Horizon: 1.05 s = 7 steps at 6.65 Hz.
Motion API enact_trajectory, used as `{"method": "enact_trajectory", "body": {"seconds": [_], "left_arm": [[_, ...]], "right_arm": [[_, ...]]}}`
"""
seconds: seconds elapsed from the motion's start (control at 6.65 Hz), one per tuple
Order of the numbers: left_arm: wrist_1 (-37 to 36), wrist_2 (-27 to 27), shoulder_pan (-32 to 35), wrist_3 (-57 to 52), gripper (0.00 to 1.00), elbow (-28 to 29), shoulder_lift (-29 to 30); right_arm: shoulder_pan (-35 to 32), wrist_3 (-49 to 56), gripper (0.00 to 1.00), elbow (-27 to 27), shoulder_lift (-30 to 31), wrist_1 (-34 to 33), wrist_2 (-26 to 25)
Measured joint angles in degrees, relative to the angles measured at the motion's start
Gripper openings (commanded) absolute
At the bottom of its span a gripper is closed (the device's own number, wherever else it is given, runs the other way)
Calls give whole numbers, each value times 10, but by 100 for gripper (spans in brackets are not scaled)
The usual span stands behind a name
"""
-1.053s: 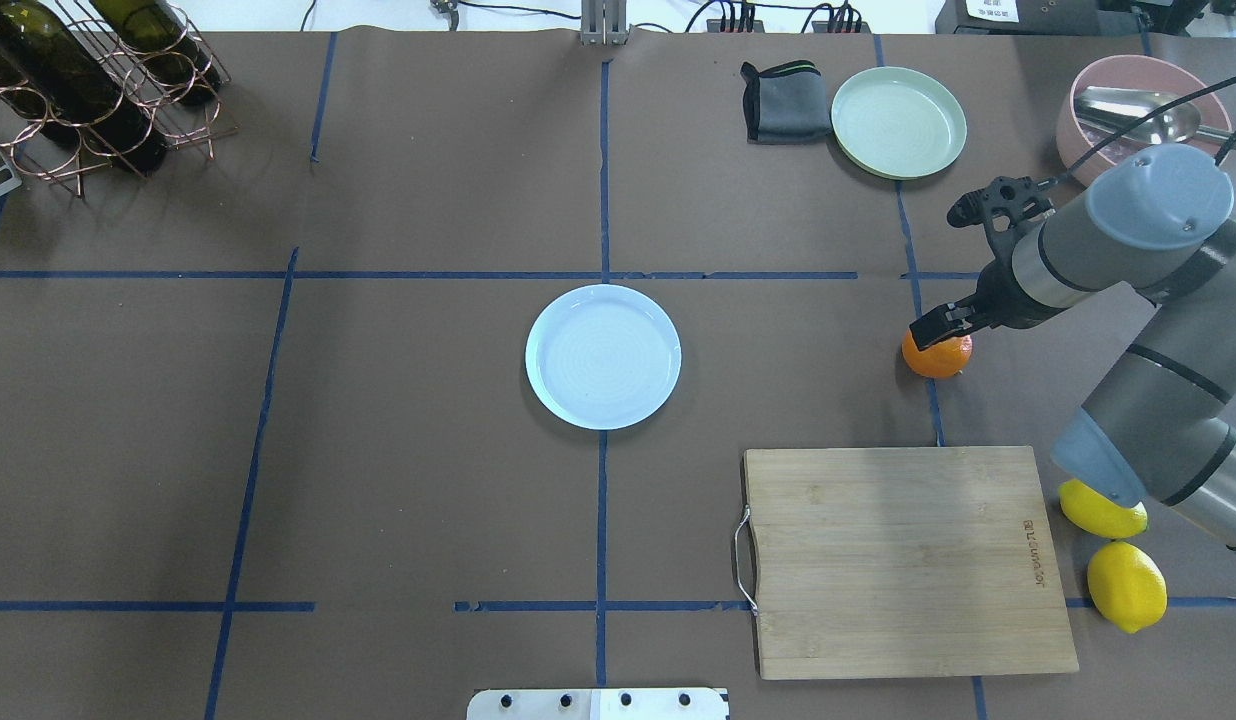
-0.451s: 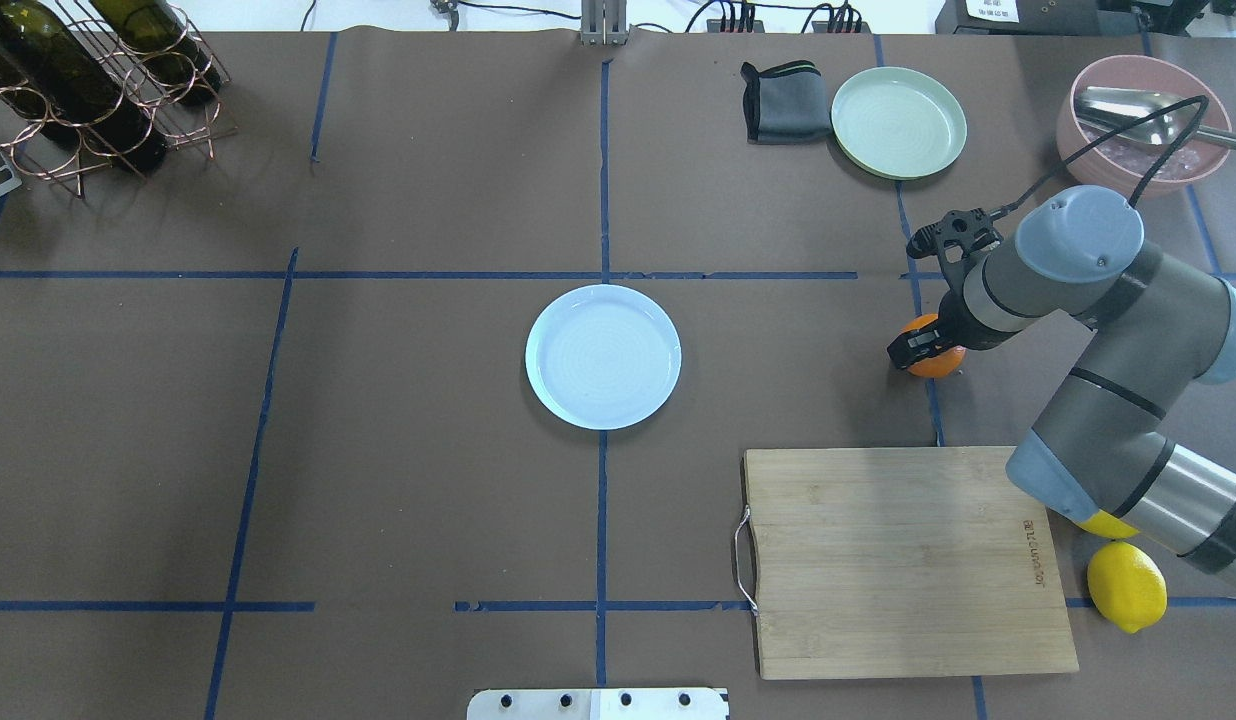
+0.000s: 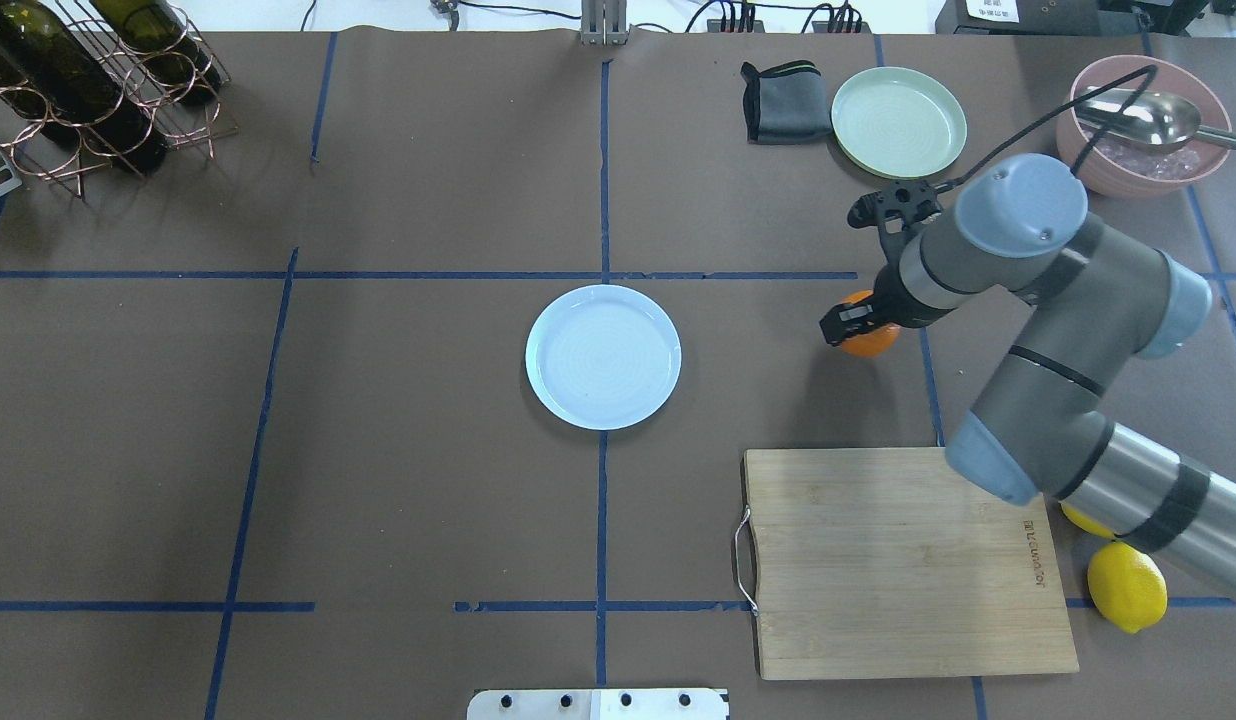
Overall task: Pick orange to plate
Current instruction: 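Lift the orange with the right gripper and carry it over the plate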
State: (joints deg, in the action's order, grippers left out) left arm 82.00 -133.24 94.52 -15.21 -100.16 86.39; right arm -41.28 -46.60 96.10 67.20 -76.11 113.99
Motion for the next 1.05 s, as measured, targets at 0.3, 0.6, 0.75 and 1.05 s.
{"method": "enact_trajectory", "body": {"seconds": [0.3, 0.6, 0.75, 1.05], "left_arm": [[0, 0, 0, 0, 100, -2, 0], [0, 0, 0, 0, 100, -4, 0], [0, 0, 0, 0, 100, -4, 0], [0, 0, 0, 0, 100, -5, 0]], "right_arm": [[45, -108, 18, -62, -154, -80, -38], [87, -169, 20, -163, -259, -100, -90], [101, -185, 22, -189, -279, -101, -110], [118, -202, 33, -210, -296, -101, -126]]}}
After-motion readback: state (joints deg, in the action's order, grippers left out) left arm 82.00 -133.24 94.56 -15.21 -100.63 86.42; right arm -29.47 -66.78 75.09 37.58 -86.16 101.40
